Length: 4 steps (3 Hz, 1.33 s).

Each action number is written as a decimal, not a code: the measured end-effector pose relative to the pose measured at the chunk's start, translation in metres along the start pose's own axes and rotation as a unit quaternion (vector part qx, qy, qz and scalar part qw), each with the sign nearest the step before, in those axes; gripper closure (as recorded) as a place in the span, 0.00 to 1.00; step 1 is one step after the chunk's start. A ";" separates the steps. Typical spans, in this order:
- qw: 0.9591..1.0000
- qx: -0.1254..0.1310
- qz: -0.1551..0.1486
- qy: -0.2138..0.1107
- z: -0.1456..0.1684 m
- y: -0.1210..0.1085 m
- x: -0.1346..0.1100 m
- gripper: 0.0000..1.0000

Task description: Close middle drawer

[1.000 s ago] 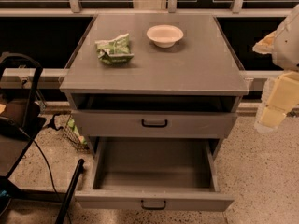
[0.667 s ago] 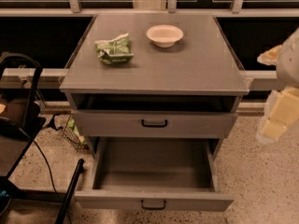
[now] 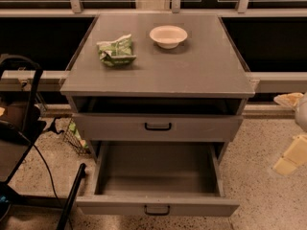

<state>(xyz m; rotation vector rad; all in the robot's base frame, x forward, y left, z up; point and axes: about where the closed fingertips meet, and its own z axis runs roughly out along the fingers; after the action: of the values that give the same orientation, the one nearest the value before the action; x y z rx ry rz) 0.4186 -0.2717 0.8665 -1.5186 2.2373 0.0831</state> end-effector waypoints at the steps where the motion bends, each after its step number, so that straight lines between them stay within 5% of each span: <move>1: 1.000 0.003 -0.004 0.003 -0.004 -0.001 -0.006 0.27; 2: 1.000 0.003 -0.004 0.004 -0.004 -0.001 -0.006 0.50; 4: 0.996 -0.058 0.045 -0.049 0.041 0.053 0.006 0.96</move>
Offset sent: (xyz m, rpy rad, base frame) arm 0.0009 0.0035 0.0058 -0.0075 -0.0041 0.0038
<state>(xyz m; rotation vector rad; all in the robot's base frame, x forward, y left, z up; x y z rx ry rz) 0.3821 -0.2441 0.8173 -1.4376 2.2557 0.3129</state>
